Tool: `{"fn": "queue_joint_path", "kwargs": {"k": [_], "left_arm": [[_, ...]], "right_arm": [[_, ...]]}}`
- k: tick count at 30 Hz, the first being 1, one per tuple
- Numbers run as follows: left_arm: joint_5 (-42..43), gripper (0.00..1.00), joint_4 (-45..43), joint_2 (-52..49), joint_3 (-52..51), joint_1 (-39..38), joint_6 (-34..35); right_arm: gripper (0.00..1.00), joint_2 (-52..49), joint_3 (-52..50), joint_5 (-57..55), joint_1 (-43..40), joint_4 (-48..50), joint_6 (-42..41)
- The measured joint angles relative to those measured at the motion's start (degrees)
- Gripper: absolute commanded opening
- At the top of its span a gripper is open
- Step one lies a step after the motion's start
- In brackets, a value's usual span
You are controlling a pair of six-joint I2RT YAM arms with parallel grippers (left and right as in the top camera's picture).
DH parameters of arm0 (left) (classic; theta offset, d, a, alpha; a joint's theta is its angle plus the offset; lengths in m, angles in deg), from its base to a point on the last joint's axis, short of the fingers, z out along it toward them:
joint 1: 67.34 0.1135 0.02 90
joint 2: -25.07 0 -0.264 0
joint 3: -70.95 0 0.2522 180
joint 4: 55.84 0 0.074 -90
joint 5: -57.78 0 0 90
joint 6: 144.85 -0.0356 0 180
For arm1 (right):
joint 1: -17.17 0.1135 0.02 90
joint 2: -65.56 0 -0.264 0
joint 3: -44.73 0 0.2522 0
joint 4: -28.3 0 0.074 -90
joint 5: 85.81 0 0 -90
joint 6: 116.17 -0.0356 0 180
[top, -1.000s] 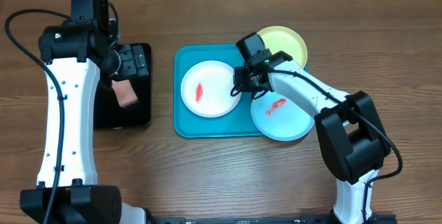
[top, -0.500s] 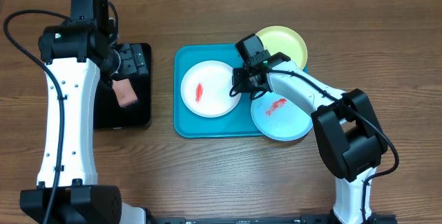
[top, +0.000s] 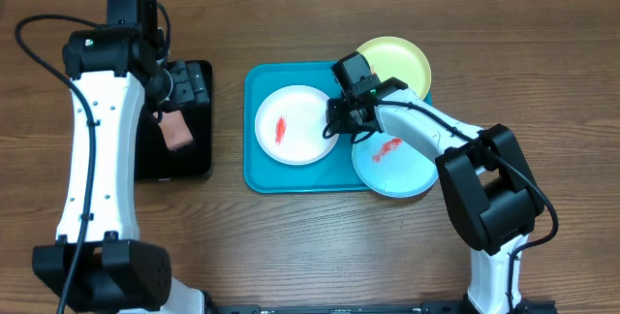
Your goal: Clean dirty plates on tray and stack at the side
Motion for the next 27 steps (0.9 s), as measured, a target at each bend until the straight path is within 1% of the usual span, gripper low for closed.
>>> {"fn": "queue_joint_path", "kwargs": {"k": [3,8,11,15,19,22,27], "left_arm": [[0.0,0.81,0.2,-2.4,0.0,0.0,1.0],[-0.7,0.8,-1.2,-7.8,0.0,0.5,1.3],[-0.9,0.79,-5.0,-10.4,-0.7,2.3,1.3],[-1.3,0.77,-12.2,-11.5,-5.2,5.4,1.2],[-1.7,0.7,-18.9,-11.5,-10.3,7.5,1.1],[-1.7,0.58,-22.8,-11.6,-13.8,7.5,0.9],[-1.7,0.51,-27.8,-12.3,-19.5,7.4,0.4]], "right_arm": [[0.04,0.0,0.0,0.0,0.0,0.0,-0.3],[0.04,0.0,0.0,0.2,0.0,-0.5,-0.6],[0.04,0.0,0.0,0.2,0.0,-0.6,-0.6],[0.04,0.0,0.0,0.2,0.0,-0.5,-0.8],[0.04,0.0,0.0,0.2,0.0,-0.5,-0.8],[0.04,0.0,0.0,0.2,0.0,-0.5,-0.8],[0.04,0.0,0.0,0.2,0.0,-0.5,-0.8]]}}
